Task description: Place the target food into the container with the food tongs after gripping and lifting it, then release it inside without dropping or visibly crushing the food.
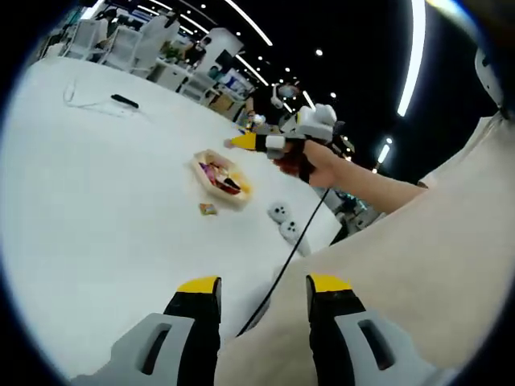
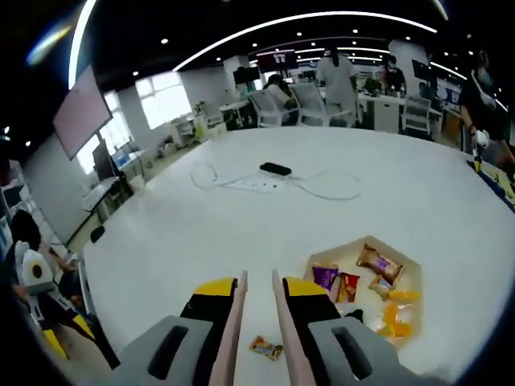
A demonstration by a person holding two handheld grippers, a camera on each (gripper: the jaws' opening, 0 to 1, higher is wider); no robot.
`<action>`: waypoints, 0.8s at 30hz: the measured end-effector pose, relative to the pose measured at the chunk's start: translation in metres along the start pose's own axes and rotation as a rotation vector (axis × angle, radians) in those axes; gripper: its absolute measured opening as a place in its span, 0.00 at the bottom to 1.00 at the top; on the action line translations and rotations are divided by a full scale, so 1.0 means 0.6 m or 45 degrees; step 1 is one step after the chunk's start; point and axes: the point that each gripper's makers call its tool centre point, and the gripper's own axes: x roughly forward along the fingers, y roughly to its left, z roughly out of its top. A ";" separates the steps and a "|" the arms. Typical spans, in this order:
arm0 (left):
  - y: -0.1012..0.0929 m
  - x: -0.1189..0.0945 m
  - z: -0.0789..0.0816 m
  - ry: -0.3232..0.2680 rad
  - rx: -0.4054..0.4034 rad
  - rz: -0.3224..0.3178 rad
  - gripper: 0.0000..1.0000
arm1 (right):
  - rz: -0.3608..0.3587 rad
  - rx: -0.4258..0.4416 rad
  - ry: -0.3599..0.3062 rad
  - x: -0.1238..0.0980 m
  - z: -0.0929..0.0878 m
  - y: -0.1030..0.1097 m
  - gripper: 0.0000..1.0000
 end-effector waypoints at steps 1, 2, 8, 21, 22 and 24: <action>0.000 0.000 -0.001 0.001 -0.001 0.001 0.41 | 0.001 0.001 0.004 -0.001 -0.001 0.001 0.21; 0.001 0.000 -0.001 0.002 -0.002 0.001 0.41 | 0.004 0.004 0.012 -0.002 -0.006 0.003 0.21; 0.002 0.002 -0.004 0.012 -0.012 0.004 0.41 | 0.009 -0.055 0.102 0.003 -0.058 0.012 0.21; 0.004 0.004 -0.006 0.018 -0.022 0.006 0.41 | 0.016 -0.192 0.235 0.015 -0.123 0.015 0.22; 0.004 0.005 -0.006 0.017 -0.023 0.007 0.41 | 0.015 -0.200 0.244 0.016 -0.126 0.015 0.22; 0.004 0.005 -0.006 0.015 -0.024 0.008 0.41 | 0.017 -0.214 0.259 0.018 -0.133 0.013 0.22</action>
